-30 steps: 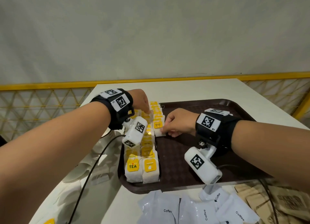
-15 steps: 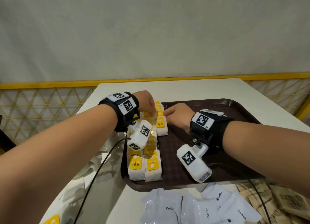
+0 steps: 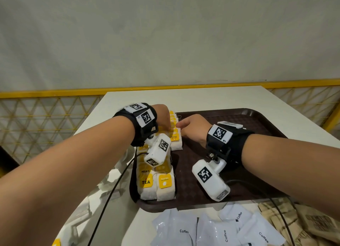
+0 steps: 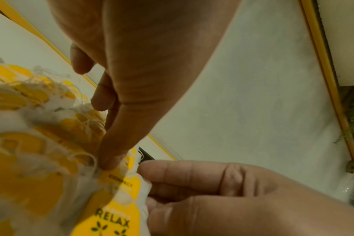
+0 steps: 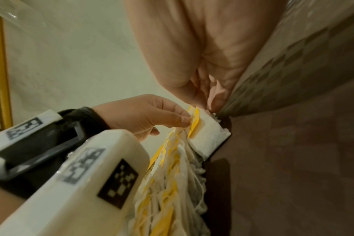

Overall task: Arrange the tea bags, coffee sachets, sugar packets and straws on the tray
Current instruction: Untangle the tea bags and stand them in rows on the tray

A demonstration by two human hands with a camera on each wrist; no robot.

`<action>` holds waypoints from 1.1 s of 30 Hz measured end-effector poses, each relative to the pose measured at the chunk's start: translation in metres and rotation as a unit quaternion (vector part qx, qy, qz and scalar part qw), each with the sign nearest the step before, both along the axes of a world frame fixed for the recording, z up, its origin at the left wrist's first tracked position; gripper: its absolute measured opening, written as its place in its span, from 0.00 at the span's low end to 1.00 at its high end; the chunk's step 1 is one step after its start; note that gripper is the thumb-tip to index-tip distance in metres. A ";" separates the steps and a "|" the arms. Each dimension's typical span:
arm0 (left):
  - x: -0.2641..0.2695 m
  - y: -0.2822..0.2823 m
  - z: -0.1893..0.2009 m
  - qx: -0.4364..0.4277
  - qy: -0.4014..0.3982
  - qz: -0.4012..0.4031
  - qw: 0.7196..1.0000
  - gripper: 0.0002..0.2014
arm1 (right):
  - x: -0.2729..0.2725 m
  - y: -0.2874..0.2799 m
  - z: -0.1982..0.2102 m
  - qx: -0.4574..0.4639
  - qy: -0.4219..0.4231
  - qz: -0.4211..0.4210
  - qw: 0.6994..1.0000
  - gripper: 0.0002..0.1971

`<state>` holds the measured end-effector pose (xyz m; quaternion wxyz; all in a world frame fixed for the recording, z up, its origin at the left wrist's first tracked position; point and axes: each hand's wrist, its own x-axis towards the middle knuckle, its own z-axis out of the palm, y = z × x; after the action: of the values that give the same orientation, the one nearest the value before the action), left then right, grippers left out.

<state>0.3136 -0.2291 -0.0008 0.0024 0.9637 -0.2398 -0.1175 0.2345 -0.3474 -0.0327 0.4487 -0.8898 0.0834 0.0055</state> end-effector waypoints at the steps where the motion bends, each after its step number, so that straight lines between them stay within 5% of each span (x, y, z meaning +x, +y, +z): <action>1: 0.000 0.000 0.000 0.004 -0.003 0.001 1.000 0.17 | 0.000 0.000 -0.001 0.003 0.001 0.000 1.000 0.18; 5: 0.000 -0.002 -0.002 0.019 -0.006 0.005 1.000 0.16 | -0.005 -0.003 0.000 0.029 -0.009 -0.011 0.999 0.18; 9: 0.000 0.000 -0.001 0.020 -0.007 0.009 1.000 0.15 | -0.013 -0.005 0.002 0.056 -0.004 -0.015 0.998 0.08; 25: -0.016 0.018 0.019 -0.075 0.012 0.062 0.995 0.16 | -0.017 0.004 -0.003 0.046 0.046 -0.005 0.998 0.15; 29: -0.021 0.019 0.021 -0.220 0.016 0.138 0.966 0.17 | -0.007 0.002 -0.005 0.063 -0.025 -0.056 0.996 0.04; 33: -0.022 0.020 0.013 -0.312 0.052 0.227 0.921 0.20 | 0.007 0.010 -0.002 0.082 0.009 -0.038 0.996 0.23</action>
<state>0.2918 -0.2087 0.0122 0.3418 0.9353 -0.0388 -0.0827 0.2410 -0.3375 -0.0343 0.5191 -0.8461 0.1208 0.0035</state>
